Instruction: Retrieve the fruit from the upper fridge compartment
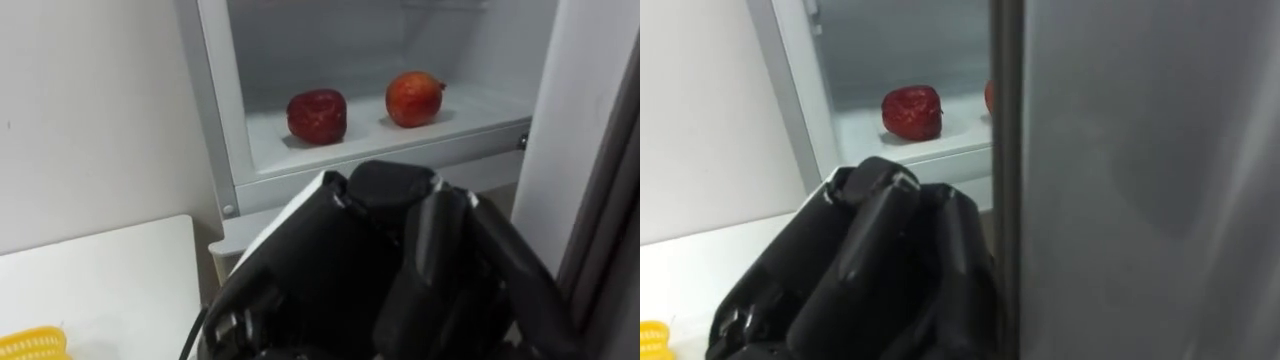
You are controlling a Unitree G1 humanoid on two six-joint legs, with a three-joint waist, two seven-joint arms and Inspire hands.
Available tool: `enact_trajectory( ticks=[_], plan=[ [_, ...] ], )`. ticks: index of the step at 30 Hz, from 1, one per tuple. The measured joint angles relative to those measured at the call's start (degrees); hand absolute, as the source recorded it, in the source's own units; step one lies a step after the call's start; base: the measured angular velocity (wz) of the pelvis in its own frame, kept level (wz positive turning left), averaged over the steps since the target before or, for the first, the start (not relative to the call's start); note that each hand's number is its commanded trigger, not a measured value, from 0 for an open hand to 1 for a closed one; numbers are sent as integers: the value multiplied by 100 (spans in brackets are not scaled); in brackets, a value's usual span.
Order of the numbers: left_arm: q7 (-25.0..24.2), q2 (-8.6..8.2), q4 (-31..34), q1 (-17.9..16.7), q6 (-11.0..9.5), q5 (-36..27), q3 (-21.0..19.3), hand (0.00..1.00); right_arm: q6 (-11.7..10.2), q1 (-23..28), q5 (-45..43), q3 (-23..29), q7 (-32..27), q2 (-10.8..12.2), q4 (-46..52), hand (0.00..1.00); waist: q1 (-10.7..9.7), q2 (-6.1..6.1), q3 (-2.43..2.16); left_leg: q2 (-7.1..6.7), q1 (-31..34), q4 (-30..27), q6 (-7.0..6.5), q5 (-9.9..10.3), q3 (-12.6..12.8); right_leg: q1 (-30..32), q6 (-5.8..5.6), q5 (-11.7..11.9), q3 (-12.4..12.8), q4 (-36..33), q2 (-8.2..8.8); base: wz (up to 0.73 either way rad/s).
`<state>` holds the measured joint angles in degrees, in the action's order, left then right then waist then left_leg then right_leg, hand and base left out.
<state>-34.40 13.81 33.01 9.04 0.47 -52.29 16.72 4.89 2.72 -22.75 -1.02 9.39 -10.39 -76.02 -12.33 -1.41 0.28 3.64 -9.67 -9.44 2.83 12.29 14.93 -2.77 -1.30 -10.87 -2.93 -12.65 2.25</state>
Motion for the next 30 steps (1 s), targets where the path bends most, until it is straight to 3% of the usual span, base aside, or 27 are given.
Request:
enact_trajectory(
  ticks=[8,18,30],
  plan=[
    [-6,8,0,0,0,34,-3,100,-2,0,4,1,2,5,1,0,9,12,7,44,-30,6,1,0,35,-1,31,19,72,3,-58,-3],
    [-4,-122,-6,188,34,26,58,100,-65,12,231,-49,-17,-16,-11,0,-63,40,17,78,-86,4,1,0,346,94,45,29,259,-2,-110,-9],
    [-235,-192,-135,532,43,13,416,100,-168,15,662,-57,-103,-21,65,0,-324,-10,-21,146,-3,4,3,2,558,262,98,140,547,-5,-230,-15]
  ],
)
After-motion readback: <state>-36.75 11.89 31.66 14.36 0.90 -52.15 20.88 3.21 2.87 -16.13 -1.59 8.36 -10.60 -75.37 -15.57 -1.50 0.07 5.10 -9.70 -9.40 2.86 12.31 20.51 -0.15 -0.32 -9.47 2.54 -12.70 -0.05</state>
